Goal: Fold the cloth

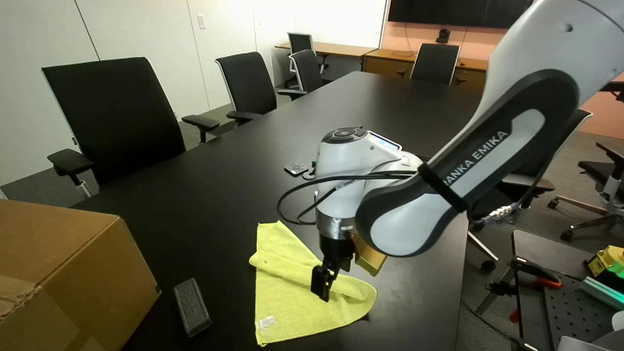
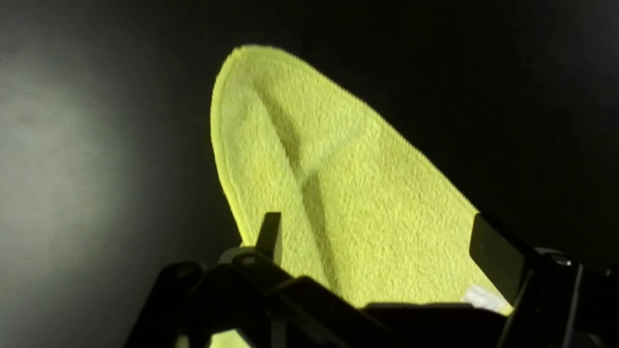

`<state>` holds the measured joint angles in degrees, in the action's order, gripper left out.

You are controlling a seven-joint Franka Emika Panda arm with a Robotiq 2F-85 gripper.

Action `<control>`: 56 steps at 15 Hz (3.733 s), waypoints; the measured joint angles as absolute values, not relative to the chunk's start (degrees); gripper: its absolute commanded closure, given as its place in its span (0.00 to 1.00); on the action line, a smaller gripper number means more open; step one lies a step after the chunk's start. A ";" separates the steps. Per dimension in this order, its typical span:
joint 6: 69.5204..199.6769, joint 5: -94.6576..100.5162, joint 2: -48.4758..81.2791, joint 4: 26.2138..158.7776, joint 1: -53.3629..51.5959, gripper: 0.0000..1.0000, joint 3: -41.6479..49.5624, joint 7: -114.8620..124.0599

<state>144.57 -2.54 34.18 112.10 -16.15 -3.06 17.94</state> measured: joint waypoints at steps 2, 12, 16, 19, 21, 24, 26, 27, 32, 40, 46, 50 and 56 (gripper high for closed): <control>145.24 -2.61 31.28 117.09 -16.18 0.00 -4.16 17.94; 154.36 -2.46 27.98 129.70 -16.91 0.00 -5.69 18.74; 157.59 -0.82 28.87 130.77 -19.02 0.00 -2.08 21.17; 159.11 -0.25 29.71 130.78 -19.94 0.00 0.24 22.43; 159.40 -0.25 30.13 130.78 -20.00 0.09 0.81 22.68; 159.44 -0.27 30.42 130.74 -19.99 0.42 0.83 22.84; 159.49 -0.28 30.60 130.62 -19.99 0.58 0.83 22.91; 159.53 -0.31 30.61 130.59 -19.98 0.66 0.83 22.93; 160.32 -0.59 30.63 130.27 -19.72 0.96 0.83 23.05; 161.29 -0.81 30.63 129.54 -19.18 0.97 0.83 23.06; 162.17 -0.81 29.45 128.16 -19.14 0.98 -0.73 22.84; 162.23 -0.66 26.77 125.19 -19.55 0.98 -4.02 21.47; 158.53 -0.30 28.67 116.21 -21.13 0.98 -8.25 16.73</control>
